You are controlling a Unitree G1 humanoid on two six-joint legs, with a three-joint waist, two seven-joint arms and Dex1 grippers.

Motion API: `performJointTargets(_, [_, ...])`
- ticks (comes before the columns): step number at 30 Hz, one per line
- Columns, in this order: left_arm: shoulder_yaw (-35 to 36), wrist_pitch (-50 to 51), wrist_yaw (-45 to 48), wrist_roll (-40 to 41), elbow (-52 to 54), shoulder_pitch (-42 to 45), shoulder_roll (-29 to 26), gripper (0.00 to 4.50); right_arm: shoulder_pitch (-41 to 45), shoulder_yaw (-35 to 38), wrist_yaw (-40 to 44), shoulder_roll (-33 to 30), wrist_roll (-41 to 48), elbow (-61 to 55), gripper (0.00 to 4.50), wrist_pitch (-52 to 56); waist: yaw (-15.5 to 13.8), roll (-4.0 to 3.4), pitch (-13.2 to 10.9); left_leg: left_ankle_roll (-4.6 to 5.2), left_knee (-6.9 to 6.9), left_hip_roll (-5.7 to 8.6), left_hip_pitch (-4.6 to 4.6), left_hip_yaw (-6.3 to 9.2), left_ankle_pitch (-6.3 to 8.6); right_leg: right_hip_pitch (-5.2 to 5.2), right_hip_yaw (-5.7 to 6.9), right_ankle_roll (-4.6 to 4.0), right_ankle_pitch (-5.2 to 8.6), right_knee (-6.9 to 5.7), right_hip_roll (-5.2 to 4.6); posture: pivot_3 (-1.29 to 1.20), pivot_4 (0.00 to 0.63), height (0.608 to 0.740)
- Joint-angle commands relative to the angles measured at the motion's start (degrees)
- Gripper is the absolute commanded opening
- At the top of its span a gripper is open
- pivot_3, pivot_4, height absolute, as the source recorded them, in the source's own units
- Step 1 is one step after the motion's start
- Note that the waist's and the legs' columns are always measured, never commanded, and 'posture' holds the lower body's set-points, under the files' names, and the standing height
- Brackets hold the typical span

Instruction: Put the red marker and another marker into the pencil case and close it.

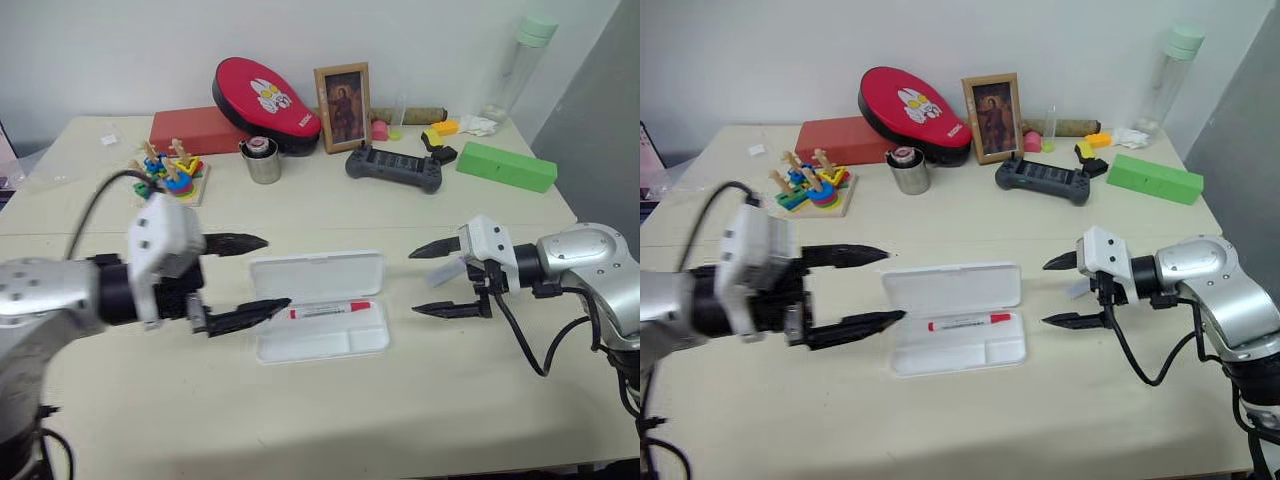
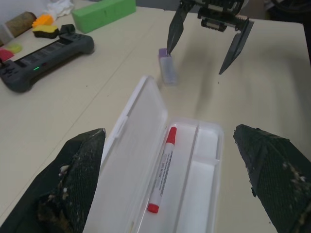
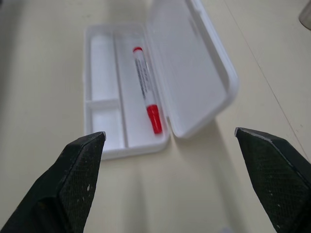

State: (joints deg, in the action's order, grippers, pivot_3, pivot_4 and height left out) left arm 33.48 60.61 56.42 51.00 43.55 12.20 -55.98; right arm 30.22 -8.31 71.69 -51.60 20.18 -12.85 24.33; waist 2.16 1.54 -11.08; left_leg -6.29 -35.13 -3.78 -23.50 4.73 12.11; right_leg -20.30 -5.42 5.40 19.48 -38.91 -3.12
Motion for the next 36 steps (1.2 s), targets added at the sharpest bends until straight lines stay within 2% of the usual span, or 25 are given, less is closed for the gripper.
performJointTargets(1, [9.56,3.13,0.02,6.36,2.83,-3.60,-3.53,4.48,2.74,-0.88,0.57,-0.85,-5.41,5.45,4.50,-6.36,0.07,0.00,0.00,0.00,0.00,0.00,0.00,0.00,0.00,0.00,0.00,0.00,0.00,0.00,0.00,0.00,0.150,0.740])
performJointTargets(4, [13.00,3.15,-0.10,7.59,3.57,-6.43,-5.34,4.48,3.62,-3.42,0.41,-0.76,-11.25,11.28,4.50,-12.99,0.23,0.00,0.00,0.00,0.01,0.00,0.02,-0.01,0.00,0.00,0.00,-0.01,0.00,0.01,0.00,0.00,0.150,0.740])
performJointTargets(8, [13.75,2.21,-2.17,9.82,3.92,-7.57,-6.66,4.48,4.58,-6.38,0.00,0.50,-17.34,19.13,4.50,-20.76,0.13,0.00,0.00,-0.01,0.01,0.00,0.02,-0.01,0.00,0.00,0.01,-0.01,0.00,0.01,0.00,0.00,0.150,0.740])
performJointTargets(17, [13.70,0.98,-5.69,18.27,5.88,-8.88,-8.74,4.48,11.07,-9.28,-1.04,5.38,-24.66,38.02,4.50,-31.11,1.11,-0.03,-0.02,-0.02,0.01,-0.01,0.04,-0.04,-0.01,0.03,-0.04,-0.02,0.00,0.00,0.00,0.00,0.150,0.740])
performJointTargets(25, [11.92,-1.64,-7.57,20.58,8.17,-12.30,-9.53,4.48,15.77,-10.31,-0.93,8.02,-28.41,50.51,4.50,-36.37,1.26,-0.04,-0.02,-0.02,0.00,-0.01,0.20,-0.06,-0.01,0.18,-0.08,-0.02,-0.01,-0.01,0.00,0.00,0.150,0.740])
performJointTargets(28, [11.83,-2.49,-7.98,20.68,7.93,-12.92,-9.94,4.50,16.92,-10.71,0.21,8.42,-28.84,52.76,4.06,-36.12,1.25,-0.04,-0.03,-0.02,0.01,-0.01,0.52,-0.09,-0.01,0.48,-0.10,-0.02,-0.02,-0.01,0.00,0.00,0.150,0.740])
performJointTargets(33, [11.53,-3.75,-8.91,20.88,7.78,-13.53,-10.51,4.50,17.16,-10.43,4.12,9.03,-27.22,52.63,3.01,-33.17,1.19,-0.04,-0.02,-0.02,0.00,-0.01,0.69,-0.09,-0.01,0.68,-0.11,-0.01,-0.02,0.00,0.00,0.00,0.150,0.740])
performJointTargets(34, [11.50,-3.98,-9.12,20.99,7.76,-13.63,-10.64,4.50,17.11,-10.36,4.54,9.09,-27.13,52.47,2.60,-32.72,1.19,-0.04,-0.02,-0.02,0.00,-0.01,0.69,-0.09,-0.01,0.68,-0.11,-0.01,-0.02,0.00,0.00,0.00,0.150,0.740])
performJointTargets(36, [11.40,-4.37,-9.61,21.21,7.64,-13.63,-10.82,4.50,17.00,-10.11,5.58,9.36,-26.63,52.31,2.16,-31.36,1.19,-0.04,-0.02,-0.02,0.00,-0.01,0.69,-0.09,-0.01,0.67,-0.11,-0.01,-0.02,0.00,0.00,0.00,0.150,0.740])
